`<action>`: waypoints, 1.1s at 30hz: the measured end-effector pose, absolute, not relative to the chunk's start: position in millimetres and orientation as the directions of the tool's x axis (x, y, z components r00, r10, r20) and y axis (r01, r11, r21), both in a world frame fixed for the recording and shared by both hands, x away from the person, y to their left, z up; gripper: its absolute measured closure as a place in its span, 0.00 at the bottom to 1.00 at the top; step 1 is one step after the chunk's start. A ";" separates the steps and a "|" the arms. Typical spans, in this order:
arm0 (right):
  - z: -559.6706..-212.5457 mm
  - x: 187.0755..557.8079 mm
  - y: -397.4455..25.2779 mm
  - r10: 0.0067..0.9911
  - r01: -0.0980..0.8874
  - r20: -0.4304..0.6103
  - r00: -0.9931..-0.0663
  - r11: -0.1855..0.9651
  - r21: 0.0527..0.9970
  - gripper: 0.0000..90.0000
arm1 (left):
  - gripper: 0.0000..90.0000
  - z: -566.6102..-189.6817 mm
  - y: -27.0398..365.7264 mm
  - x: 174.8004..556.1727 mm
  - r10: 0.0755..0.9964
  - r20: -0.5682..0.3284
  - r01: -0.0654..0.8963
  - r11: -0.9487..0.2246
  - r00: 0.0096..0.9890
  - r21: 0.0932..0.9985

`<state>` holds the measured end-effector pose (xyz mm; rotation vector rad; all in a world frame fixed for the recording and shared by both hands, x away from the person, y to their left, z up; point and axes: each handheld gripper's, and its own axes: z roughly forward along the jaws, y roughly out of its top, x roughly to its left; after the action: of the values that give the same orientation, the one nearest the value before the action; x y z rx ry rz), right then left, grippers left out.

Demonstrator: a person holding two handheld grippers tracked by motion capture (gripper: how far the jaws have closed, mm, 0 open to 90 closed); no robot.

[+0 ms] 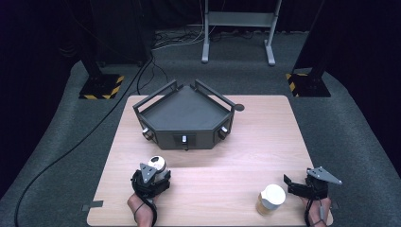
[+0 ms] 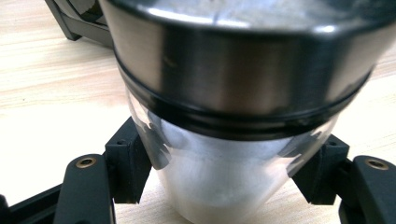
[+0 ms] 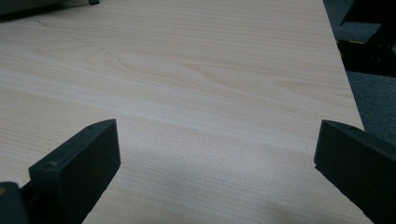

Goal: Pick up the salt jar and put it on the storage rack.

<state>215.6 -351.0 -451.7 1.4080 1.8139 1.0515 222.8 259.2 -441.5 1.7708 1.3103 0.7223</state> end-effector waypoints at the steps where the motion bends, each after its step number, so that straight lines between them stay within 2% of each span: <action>1: -451.8 215.4 -351.0 0.968 0.485 0.006 -0.252 0.121 0.866 0.00 | 0.35 -440.5 259.0 222.8 0.954 -0.012 0.497 -0.146 0.301 0.855; 33: -451.9 215.3 -350.9 0.968 0.485 0.007 -0.250 0.119 0.866 0.00 | 0.35 -415.1 267.5 224.0 0.943 0.001 0.478 -0.169 0.332 0.862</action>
<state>215.3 -350.9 -451.9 1.4086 1.8107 1.0521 224.0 267.5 -415.1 1.7888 1.2657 0.7250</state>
